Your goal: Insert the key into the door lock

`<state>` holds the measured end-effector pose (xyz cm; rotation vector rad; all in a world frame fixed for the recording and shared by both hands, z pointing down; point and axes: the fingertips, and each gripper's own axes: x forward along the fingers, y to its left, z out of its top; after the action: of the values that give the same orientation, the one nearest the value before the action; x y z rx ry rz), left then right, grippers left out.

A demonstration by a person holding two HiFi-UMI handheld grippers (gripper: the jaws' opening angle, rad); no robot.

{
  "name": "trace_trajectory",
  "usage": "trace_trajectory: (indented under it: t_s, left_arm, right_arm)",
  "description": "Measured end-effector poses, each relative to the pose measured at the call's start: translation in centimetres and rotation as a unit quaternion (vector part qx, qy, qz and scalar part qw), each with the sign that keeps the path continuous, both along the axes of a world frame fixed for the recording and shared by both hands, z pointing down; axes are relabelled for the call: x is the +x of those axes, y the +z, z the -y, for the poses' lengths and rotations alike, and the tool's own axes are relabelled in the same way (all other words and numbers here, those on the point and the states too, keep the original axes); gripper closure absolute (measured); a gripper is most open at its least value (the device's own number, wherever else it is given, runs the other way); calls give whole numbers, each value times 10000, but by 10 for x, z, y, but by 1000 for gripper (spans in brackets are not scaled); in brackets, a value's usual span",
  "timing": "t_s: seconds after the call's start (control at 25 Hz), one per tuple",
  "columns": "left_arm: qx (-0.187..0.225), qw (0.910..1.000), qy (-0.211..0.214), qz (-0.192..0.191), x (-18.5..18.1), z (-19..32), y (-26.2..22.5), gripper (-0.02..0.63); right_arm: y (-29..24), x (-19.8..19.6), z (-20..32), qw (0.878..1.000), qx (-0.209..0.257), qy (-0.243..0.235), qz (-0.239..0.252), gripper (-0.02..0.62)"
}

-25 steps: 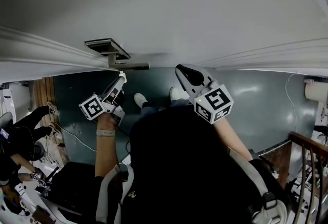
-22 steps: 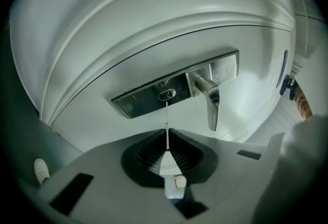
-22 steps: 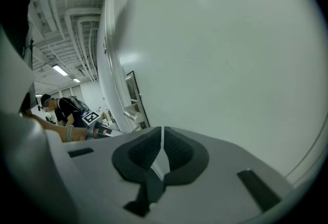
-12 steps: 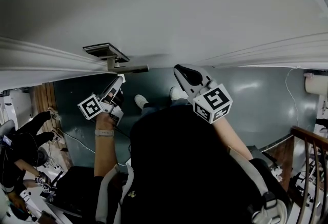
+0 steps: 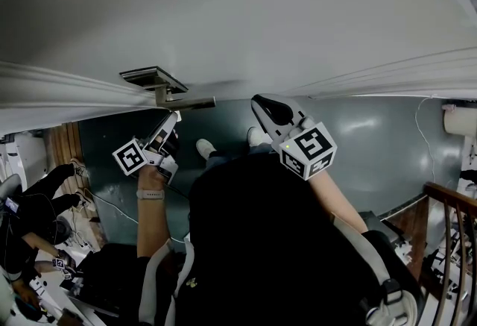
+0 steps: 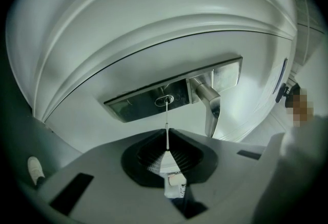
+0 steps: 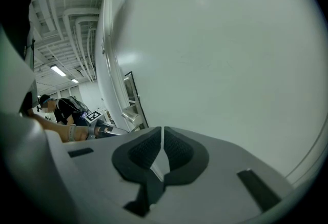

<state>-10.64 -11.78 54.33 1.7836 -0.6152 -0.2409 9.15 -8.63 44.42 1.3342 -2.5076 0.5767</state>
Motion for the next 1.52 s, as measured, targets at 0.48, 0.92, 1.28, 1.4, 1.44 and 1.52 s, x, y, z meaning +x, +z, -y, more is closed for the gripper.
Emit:
trace_trajectory:
  t_s: [0.48, 0.92, 1.28, 1.4, 1.44, 1.52]
  left_arm:
    - [40, 9999, 128, -51, -1, 4, -5, 578]
    - [-135, 9995, 274, -111, -2, 6, -5, 578]
    - [-528, 9969, 367, -455, -3, 7, -8, 578]
    - [-602, 9952, 273, -725, -7, 15, -10, 578]
    - [-584, 9952, 293, -733, -7, 18, -11, 578]
    - [-574, 9949, 347, -758, -4, 22, -13, 578]
  right_arm:
    - [-1, -5, 4, 10000, 17, -33, 11, 569]
    - [-5, -3, 8, 10000, 41, 28, 31, 569]
    - [-7, -4, 14, 9999, 93, 80, 20, 569]
    - [-8, -6, 16, 9999, 108, 92, 13, 569]
    - [-8, -7, 17, 9999, 112, 94, 11, 569]
    - [-10, -7, 17, 9999, 122, 97, 10, 569]
